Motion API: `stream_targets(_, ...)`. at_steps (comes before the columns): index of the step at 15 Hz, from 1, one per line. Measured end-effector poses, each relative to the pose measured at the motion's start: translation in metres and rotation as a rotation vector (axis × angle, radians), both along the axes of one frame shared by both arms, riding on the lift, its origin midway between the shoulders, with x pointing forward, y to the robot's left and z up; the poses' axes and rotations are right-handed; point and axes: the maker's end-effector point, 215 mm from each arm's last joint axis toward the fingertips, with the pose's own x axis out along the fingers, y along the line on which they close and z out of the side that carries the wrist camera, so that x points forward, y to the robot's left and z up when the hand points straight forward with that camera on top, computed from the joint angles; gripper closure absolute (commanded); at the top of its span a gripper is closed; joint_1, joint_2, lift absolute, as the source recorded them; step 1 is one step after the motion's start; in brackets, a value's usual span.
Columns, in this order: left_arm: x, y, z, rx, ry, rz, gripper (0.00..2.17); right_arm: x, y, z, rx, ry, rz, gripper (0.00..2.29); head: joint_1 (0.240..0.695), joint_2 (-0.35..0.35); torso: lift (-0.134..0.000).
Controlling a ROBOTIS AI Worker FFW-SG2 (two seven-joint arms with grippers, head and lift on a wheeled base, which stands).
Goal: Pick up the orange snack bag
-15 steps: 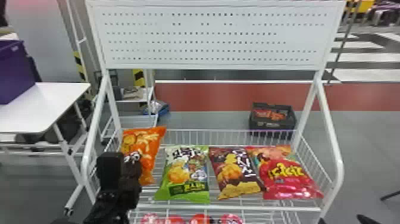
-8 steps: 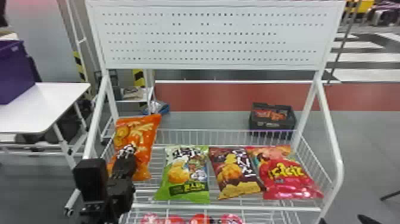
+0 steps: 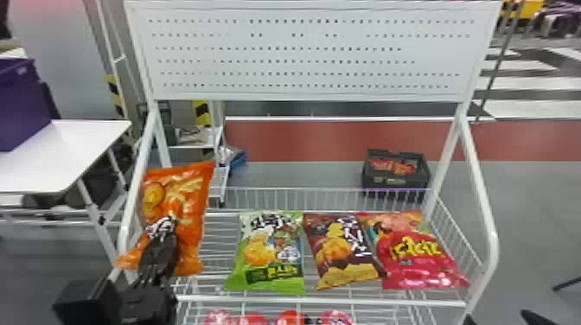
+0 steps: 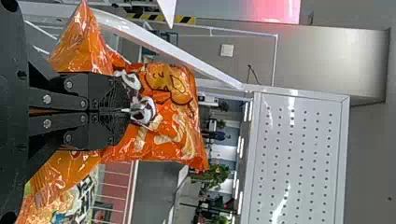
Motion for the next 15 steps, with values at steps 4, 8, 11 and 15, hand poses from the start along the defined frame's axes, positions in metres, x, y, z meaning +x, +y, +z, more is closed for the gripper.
stream_targets(4,-0.028,0.002,0.014,-0.005,-0.057,0.003,1.54,0.001,0.003,0.004,0.001,-0.004,0.004,0.15,0.499,0.000,0.000)
stream_targets(8,-0.054,0.004,0.019,0.021,-0.094,-0.005,1.54,0.001,0.003,0.007,0.002,-0.008,0.002,0.15,0.499,0.000,0.000)
stream_targets(11,-0.071,0.005,0.018,0.038,-0.109,-0.009,1.54,0.001,0.003,0.007,0.002,-0.009,0.001,0.15,0.499,0.000,0.000)
stream_targets(15,-0.093,0.006,0.022,0.036,-0.138,-0.019,1.54,0.003,0.003,0.008,0.004,-0.011,-0.003,0.15,0.499,0.000,0.000)
